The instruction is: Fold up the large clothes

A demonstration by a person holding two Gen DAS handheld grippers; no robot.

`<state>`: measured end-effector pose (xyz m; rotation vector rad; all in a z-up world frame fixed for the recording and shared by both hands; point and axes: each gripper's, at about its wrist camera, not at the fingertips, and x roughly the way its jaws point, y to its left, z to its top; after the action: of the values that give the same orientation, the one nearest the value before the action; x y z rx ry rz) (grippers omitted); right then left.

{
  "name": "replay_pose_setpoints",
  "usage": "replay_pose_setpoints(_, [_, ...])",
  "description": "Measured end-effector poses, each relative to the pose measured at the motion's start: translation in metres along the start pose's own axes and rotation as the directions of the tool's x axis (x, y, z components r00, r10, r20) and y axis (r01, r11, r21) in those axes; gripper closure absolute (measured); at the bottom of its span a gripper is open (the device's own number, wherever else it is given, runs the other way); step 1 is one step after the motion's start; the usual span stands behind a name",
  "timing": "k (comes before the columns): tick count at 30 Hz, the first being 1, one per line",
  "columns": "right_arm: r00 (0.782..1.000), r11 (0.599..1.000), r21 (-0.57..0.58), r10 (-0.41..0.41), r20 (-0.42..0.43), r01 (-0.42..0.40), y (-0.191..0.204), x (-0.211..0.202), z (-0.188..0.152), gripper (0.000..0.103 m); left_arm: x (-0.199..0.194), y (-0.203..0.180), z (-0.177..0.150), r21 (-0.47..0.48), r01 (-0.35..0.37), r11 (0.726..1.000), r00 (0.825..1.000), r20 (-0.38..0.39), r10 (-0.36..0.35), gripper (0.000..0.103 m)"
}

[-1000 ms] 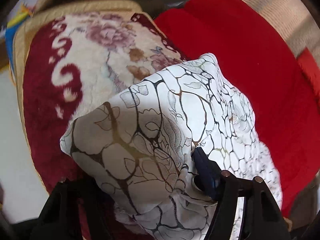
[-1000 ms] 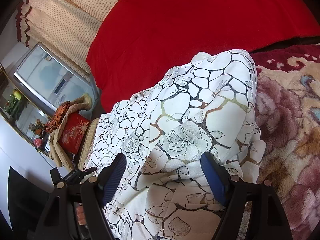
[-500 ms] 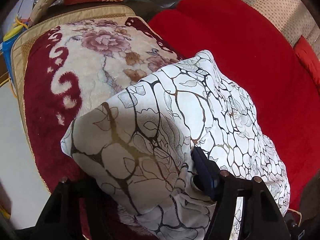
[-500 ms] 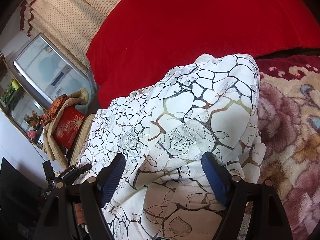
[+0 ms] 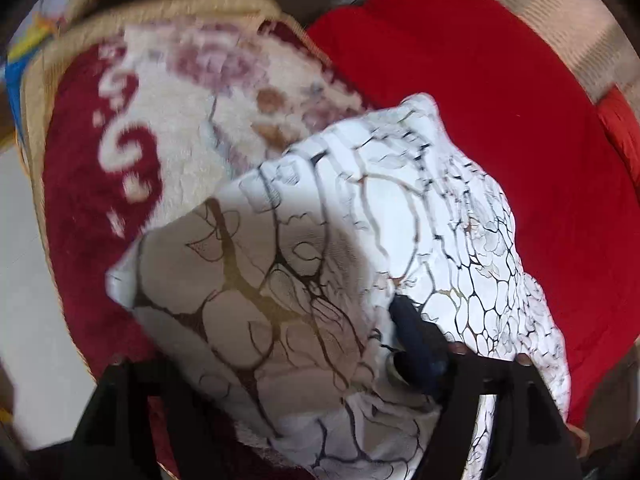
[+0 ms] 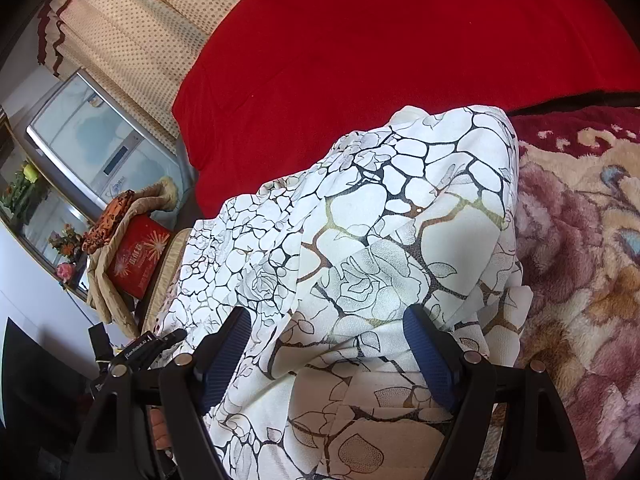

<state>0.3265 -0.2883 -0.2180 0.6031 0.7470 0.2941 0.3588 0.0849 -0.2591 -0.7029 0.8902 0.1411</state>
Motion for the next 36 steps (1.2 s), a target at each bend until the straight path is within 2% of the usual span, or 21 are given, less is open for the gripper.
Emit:
replay_pose_setpoints(2, [1.0, 1.0, 0.004, 0.003, -0.002, -0.003, -0.001, -0.001, 0.0, 0.021, 0.007, 0.011, 0.007, -0.071, 0.053, 0.996, 0.997, -0.048, -0.057, 0.021])
replay_pose_setpoints(6, [1.0, 1.0, 0.013, 0.01, -0.008, -0.01, -0.003, -0.002, 0.002, 0.021, 0.009, 0.026, 0.02, -0.207, 0.125, 0.97, 0.987, -0.074, -0.142, 0.021])
replay_pose_setpoints(7, [1.0, 1.0, 0.015, 0.013, -0.01, -0.013, -0.004, -0.003, 0.002, 0.021, 0.011, 0.031, 0.023, -0.249, 0.135, 0.959, 0.985, -0.074, -0.158, 0.027])
replay_pose_setpoints(8, [1.0, 1.0, 0.018, 0.016, -0.012, -0.016, -0.005, -0.003, 0.003, 0.021, 0.011, 0.034, 0.024, -0.281, 0.127, 0.951, 0.986, -0.073, -0.153, 0.044])
replay_pose_setpoints(10, [1.0, 0.999, 0.023, 0.025, -0.017, -0.024, -0.006, -0.005, 0.003, 0.021, 0.012, 0.037, 0.025, -0.306, 0.138, 0.942, 0.983, -0.077, -0.169, 0.059])
replay_pose_setpoints(13, [0.999, 0.998, 0.035, 0.044, -0.024, -0.043, -0.01, -0.008, 0.004, 0.023, 0.003, 0.019, 0.025, -0.222, 0.117, 0.968, 0.99, -0.048, -0.131, 0.075])
replay_pose_setpoints(16, [0.997, 0.995, 0.072, 0.078, -0.027, -0.076, -0.018, -0.014, 0.005, 0.025, -0.018, -0.006, 0.024, -0.114, 0.073, 0.991, 0.997, 0.005, -0.072, 0.078])
replay_pose_setpoints(17, [0.996, 0.992, 0.09, 0.09, -0.027, -0.087, -0.022, -0.016, 0.006, 0.029, -0.026, -0.018, 0.024, -0.066, 0.063, 0.996, 0.998, 0.028, -0.062, 0.079])
replay_pose_setpoints(19, [0.994, 0.987, 0.126, 0.106, -0.027, -0.102, -0.03, -0.02, 0.006, 0.036, -0.048, -0.045, 0.019, 0.055, 0.051, 0.997, 0.995, 0.078, -0.055, 0.08])
replay_pose_setpoints(21, [0.992, 0.978, 0.171, 0.126, -0.022, -0.121, -0.038, -0.026, 0.007, 0.047, -0.067, -0.078, 0.01, 0.187, 0.048, 0.981, 0.991, 0.117, -0.071, 0.081])
replay_pose_setpoints(23, [0.989, 0.968, 0.207, 0.146, -0.008, -0.141, -0.046, -0.033, 0.009, 0.05, -0.086, -0.122, -0.009, 0.346, 0.028, 0.938, 0.984, 0.155, -0.086, 0.082])
replay_pose_setpoints(24, [0.987, 0.962, 0.223, 0.16, 0.007, -0.158, -0.051, -0.04, 0.011, 0.049, -0.097, -0.148, -0.026, 0.437, 0.018, 0.899, 0.981, 0.168, -0.101, 0.083])
replay_pose_setpoints(25, [0.986, 0.959, 0.228, 0.166, 0.021, -0.166, -0.054, -0.046, 0.013, 0.049, -0.105, -0.161, -0.037, 0.488, 0.013, 0.873, 0.979, 0.173, -0.111, 0.083])
replay_pose_setpoints(27, [0.985, 0.958, 0.231, 0.165, 0.049, -0.172, -0.06, -0.058, 0.016, 0.049, -0.122, -0.201, -0.074, 0.628, -0.003, 0.778, 0.971, 0.187, -0.148, 0.083])
replay_pose_setpoints(29, [0.984, 0.953, 0.248, 0.161, 0.082, -0.177, -0.069, -0.072, 0.019, 0.049, -0.136, -0.233, -0.123, 0.762, -0.021, 0.648, 0.961, 0.194, -0.197, 0.083])
replay_pose_setpoints(30, [0.982, 0.948, 0.261, 0.159, 0.1, -0.18, -0.074, -0.078, 0.02, 0.048, -0.138, -0.247, -0.151, 0.82, -0.021, 0.572, 0.96, 0.177, -0.218, 0.084])
replay_pose_setpoints(31, [0.979, 0.94, 0.284, 0.158, 0.128, -0.189, -0.083, -0.086, 0.021, 0.048, -0.136, -0.255, -0.173, 0.858, -0.017, 0.513, 0.964, 0.151, -0.221, 0.084])
replay_pose_setpoints(33, [0.971, 0.92, 0.324, 0.172, 0.169, -0.22, -0.099, -0.098, 0.024, 0.048, -0.121, -0.262, -0.211, 0.903, -0.019, 0.429, 0.975, 0.112, -0.193, 0.084])
replay_pose_setpoints(35, [0.958, 0.89, 0.371, 0.202, 0.204, -0.266, -0.116, -0.107, 0.024, 0.046, -0.098, -0.26, -0.236, 0.921, -0.032, 0.388, 0.987, 0.091, -0.134, 0.084])
replay_pose_setpoints(36, [0.952, 0.874, 0.394, 0.211, 0.22, -0.285, -0.122, -0.11, 0.024, 0.045, -0.089, -0.256, -0.243, 0.922, -0.038, 0.384, 0.991, 0.085, -0.108, 0.084])
